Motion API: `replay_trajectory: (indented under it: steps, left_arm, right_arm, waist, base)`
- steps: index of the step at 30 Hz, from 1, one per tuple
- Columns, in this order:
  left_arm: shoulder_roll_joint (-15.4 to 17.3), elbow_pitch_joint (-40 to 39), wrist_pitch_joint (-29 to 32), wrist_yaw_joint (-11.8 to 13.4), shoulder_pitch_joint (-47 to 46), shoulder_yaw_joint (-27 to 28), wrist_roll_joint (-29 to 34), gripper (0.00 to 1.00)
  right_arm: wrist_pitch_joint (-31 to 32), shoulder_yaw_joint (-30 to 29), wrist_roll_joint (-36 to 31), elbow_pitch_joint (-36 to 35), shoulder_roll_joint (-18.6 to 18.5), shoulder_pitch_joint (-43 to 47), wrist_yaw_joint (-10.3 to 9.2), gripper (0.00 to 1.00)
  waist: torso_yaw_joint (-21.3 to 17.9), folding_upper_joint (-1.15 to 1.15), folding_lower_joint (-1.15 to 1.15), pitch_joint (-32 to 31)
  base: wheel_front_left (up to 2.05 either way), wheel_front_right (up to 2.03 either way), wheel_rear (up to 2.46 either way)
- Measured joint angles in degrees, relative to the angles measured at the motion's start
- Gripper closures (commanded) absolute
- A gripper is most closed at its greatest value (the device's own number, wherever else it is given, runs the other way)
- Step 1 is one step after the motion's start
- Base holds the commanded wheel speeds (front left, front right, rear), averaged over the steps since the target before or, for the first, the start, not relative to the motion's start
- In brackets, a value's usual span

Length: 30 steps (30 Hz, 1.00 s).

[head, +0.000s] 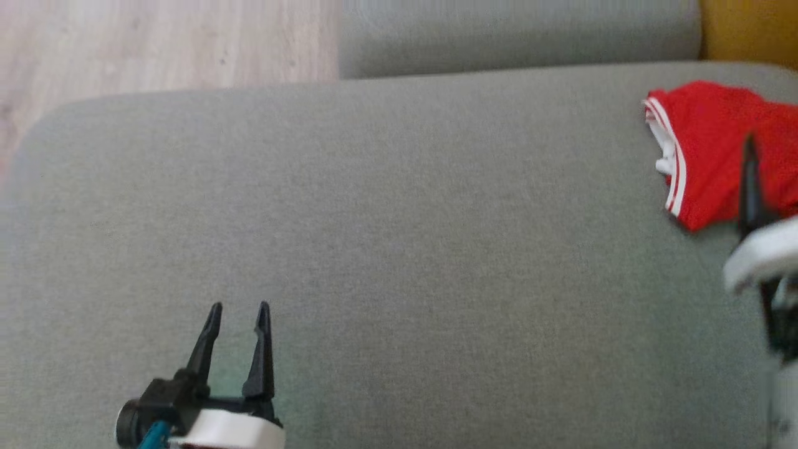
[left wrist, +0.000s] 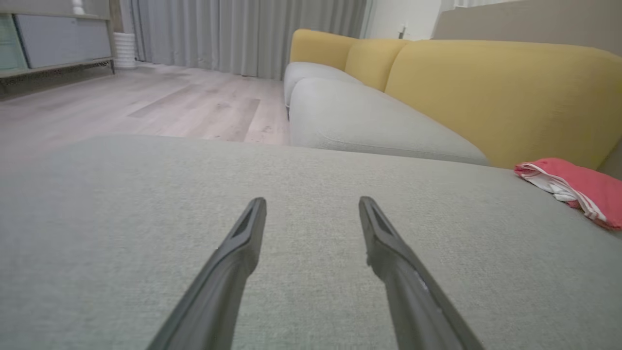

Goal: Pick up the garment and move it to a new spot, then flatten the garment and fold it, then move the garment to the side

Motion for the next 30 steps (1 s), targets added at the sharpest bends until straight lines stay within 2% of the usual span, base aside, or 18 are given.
replay_trajectory:
  steps: [5,8,17,26,27,30]
  left_arm:
    - [-0.2,-0.1,0.0,0.6,1.9,1.1,1.2,0.0]
    - [-0.3,0.5,0.0,0.6,3.0,1.2,1.2,0.0]
    - [-0.3,2.7,0.0,0.7,3.8,1.8,1.7,0.0]
    - [-0.4,4.3,0.0,0.7,3.8,3.2,2.4,0.0]
    - [-0.5,4.7,0.0,0.9,3.8,3.4,2.6,1.0]
    - [-0.5,7.1,0.3,0.8,4.4,3.1,2.6,1.0]
  right_arm:
    - [-5.8,0.9,1.3,-1.4,5.6,11.6,0.0,0.0]
    - [-9.6,1.6,2.1,-0.9,7.4,16.7,0.0,0.0]
    - [-18.4,4.7,0.8,6.3,9.3,24.1,0.0,0.0]
    - [-20.6,7.6,2.5,11.6,9.4,24.9,0.0,0.0]
    - [-20.6,7.7,2.6,11.8,9.4,24.9,0.0,1.0]
    - [-20.4,7.7,2.6,14.3,9.4,25.6,-0.04,1.0]
  waist:
    - [1.8,0.0,0.0,-3.8]
    - [2.9,0.0,0.0,-5.5]
    - [3.4,0.0,0.01,-7.8]
    - [1.6,0.0,0.02,-8.5]
    - [1.2,0.0,0.02,-8.5]
    - [1.2,0.0,0.02,-8.5]
  base:
    - [0.0,0.0,0.0]
    - [0.0,0.0,0.0]
    - [0.0,0.0,0.0]
    - [0.0,0.0,0.0]
    - [0.0,0.0,0.0]
    - [0.0,0.0,0.0]
